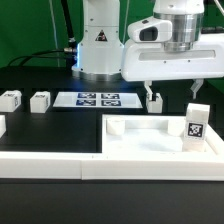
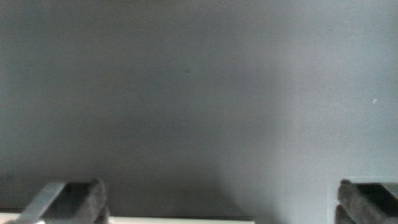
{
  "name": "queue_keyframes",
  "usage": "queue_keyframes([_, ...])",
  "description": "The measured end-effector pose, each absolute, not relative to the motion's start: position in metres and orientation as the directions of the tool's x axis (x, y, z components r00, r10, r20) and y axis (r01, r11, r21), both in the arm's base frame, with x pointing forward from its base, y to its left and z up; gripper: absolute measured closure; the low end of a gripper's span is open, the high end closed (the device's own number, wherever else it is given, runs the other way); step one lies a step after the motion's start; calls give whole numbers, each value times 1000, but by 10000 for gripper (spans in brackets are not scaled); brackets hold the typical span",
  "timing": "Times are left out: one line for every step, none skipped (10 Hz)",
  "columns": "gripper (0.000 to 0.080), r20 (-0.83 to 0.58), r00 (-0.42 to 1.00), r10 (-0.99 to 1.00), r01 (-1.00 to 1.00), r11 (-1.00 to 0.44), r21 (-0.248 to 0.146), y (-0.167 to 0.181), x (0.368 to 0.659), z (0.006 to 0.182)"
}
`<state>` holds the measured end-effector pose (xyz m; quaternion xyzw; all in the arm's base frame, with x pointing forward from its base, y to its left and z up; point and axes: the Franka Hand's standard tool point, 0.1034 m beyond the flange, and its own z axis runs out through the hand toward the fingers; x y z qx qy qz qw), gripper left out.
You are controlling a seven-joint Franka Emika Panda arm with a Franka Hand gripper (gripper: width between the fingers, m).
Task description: Assemble square table
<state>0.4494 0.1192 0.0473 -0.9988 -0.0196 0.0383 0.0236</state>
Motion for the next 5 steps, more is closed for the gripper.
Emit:
queue_keyframes([150, -101, 994, 40, 35, -998, -51, 119, 448, 48])
queue_keyframes([150, -161, 986, 30, 22, -998, -54, 120, 442, 47])
queue_keyframes([150, -321, 946, -52, -62, -998, -20, 120, 415, 46])
queue_keyframes([150, -477, 876, -71, -82, -997, -1, 111, 391, 43])
queue_keyframes([150, -522, 849, -85, -96, -995, 7, 103, 383, 39])
